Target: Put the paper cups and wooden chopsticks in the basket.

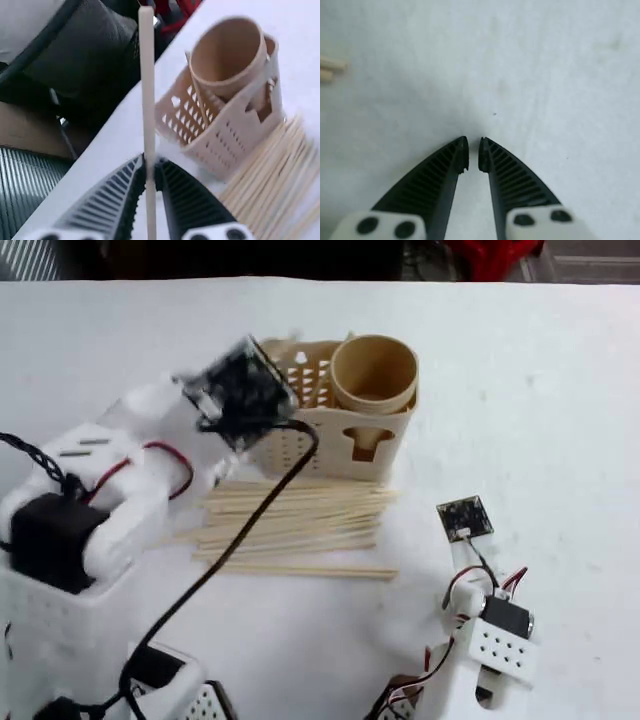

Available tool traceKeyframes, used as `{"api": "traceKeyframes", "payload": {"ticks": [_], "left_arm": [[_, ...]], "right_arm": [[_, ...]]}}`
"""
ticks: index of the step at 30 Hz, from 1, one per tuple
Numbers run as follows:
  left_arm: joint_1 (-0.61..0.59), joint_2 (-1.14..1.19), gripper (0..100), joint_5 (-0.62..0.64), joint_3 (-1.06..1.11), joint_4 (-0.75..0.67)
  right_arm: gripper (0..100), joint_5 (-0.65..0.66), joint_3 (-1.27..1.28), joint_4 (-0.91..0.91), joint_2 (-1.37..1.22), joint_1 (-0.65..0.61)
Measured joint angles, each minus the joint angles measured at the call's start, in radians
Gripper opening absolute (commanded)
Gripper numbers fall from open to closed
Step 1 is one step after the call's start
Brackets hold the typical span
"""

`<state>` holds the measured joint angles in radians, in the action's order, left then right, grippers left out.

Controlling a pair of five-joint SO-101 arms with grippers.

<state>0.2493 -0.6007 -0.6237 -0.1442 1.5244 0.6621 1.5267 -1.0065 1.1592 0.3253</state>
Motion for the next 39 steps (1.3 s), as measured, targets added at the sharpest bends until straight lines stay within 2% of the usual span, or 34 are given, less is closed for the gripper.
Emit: {"api": "traceKeyframes", "payload": {"ticks": [5,12,20,26,30,39], "left_arm": [[0.068,0.164,2,0.184,-0.129,-0.180],[0.083,0.396,2,0.388,-0.377,-0.397],[0.071,0.647,2,0.640,-0.411,-0.572],[0.068,0.715,2,0.654,-0.379,-0.578],[0.058,0.694,8,0.655,-0.258,-0.578],[0.011,0.381,10,0.652,0.092,-0.615]], "right_arm": [[4.9,0.000,0.000,0.000,0.000,0.000],[4.9,0.000,0.000,0.000,0.000,0.000],[4.9,0.000,0.000,0.000,0.000,0.002],[4.9,0.000,0.000,0.000,0.000,0.002],[4.9,0.000,0.000,0.000,0.000,0.002],[4.9,0.000,0.000,0.000,0.000,0.002]]}}
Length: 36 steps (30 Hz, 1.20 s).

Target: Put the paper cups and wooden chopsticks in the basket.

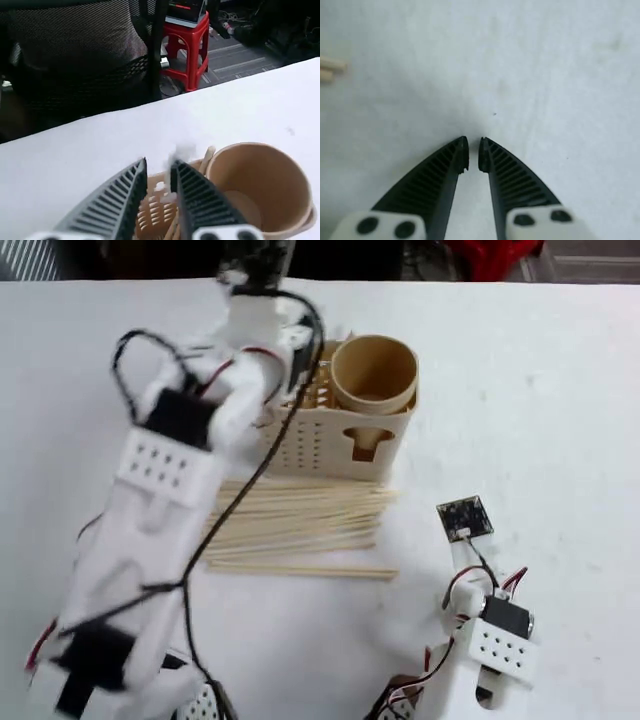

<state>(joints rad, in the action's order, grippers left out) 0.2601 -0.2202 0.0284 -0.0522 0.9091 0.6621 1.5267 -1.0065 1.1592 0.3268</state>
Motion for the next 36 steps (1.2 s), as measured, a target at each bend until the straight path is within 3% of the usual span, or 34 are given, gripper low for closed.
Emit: {"api": "traceKeyframes", "payload": {"ticks": [4,7,13,16,18,21,28,36], "left_arm": [[-0.028,-0.129,10,-0.086,0.097,-0.003],[-0.048,-0.213,10,-0.175,0.121,0.075],[-0.025,-0.299,10,-0.437,0.127,0.482],[0.044,-0.310,10,-0.658,0.198,0.720],[0.089,-0.313,10,-0.793,0.279,0.801],[0.103,-0.313,10,-0.855,0.442,0.753],[0.129,-0.252,11,-0.904,0.864,0.365],[0.129,0.069,11,-0.910,0.850,0.158]], "right_arm": [[4.9,0.000,0.000,0.000,0.000,0.000],[4.9,0.000,0.000,0.000,0.000,0.000],[4.9,0.000,0.000,0.000,0.000,0.000],[4.9,0.000,0.000,0.000,0.000,0.000],[4.9,0.000,0.000,0.000,0.000,0.000],[4.9,0.000,0.000,0.000,0.000,0.000],[4.9,0.000,0.000,0.000,0.000,0.000],[4.9,0.000,0.000,0.000,0.000,0.000]]}}
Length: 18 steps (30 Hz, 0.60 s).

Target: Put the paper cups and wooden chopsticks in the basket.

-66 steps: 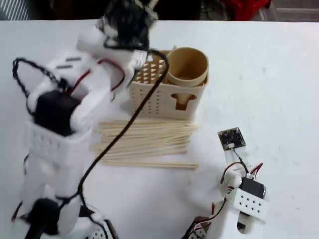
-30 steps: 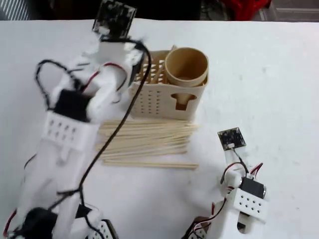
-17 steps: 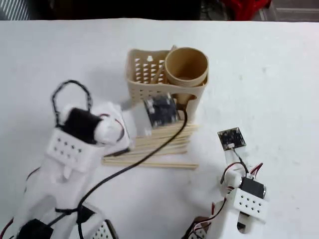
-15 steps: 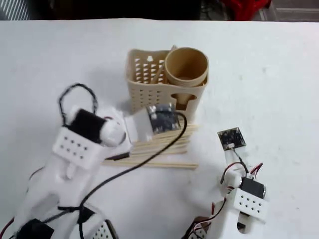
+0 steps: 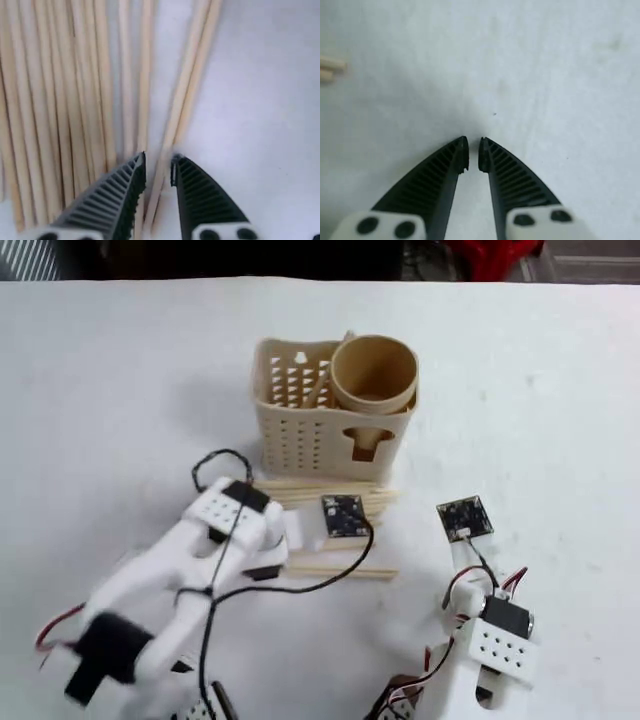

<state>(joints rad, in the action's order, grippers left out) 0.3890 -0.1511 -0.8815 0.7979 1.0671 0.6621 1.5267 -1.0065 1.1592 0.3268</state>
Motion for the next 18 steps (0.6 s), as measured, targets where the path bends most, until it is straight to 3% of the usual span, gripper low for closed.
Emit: {"api": "traceKeyframes", "payload": {"ticks": [6,10,18], "left_arm": [[0.002,0.152,10,0.000,-0.077,-0.043],[-0.006,0.210,2,0.000,-0.140,-0.011],[-0.087,0.173,2,-0.038,-0.160,0.044]], "right_arm": [[4.9,0.000,0.000,0.000,0.000,0.000],[4.9,0.000,0.000,0.000,0.000,0.000],[4.9,0.000,0.000,0.000,0.000,0.000]]}}
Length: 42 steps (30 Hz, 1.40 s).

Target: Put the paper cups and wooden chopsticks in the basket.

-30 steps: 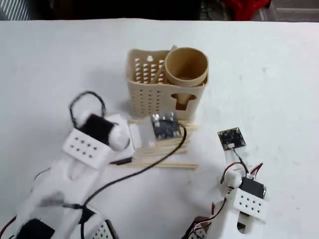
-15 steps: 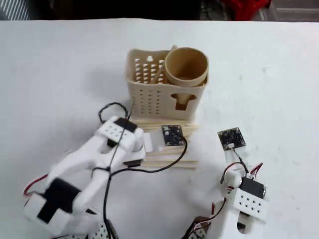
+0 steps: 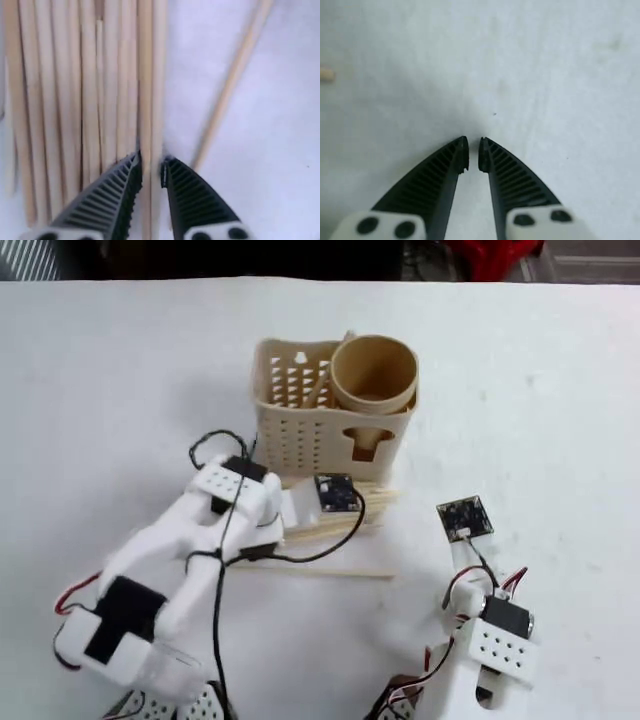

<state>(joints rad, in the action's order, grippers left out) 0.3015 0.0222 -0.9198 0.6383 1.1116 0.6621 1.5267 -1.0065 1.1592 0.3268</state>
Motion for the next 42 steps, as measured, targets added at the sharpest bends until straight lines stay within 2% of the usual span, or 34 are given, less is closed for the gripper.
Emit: {"api": "traceKeyframes", "payload": {"ticks": [9,15,22,27,33,42], "left_arm": [[-0.048,-0.164,2,-0.020,-0.052,0.189],[-0.129,-0.232,2,-0.038,-0.155,0.293],[-0.135,-0.416,2,-0.044,-0.298,0.437],[-0.135,-0.545,2,0.060,-0.442,0.457],[-0.135,-0.568,2,0.242,-0.669,0.425],[-0.021,-0.327,2,0.497,-1.003,0.267]], "right_arm": [[4.9,0.000,0.000,0.000,0.000,0.000],[4.9,0.000,0.000,0.000,0.000,0.000],[4.9,0.000,0.000,0.000,0.000,0.000],[4.9,0.000,0.000,0.000,0.000,0.000],[4.9,0.000,0.000,0.000,0.000,0.000],[4.9,0.000,0.000,0.000,0.000,0.000]]}}
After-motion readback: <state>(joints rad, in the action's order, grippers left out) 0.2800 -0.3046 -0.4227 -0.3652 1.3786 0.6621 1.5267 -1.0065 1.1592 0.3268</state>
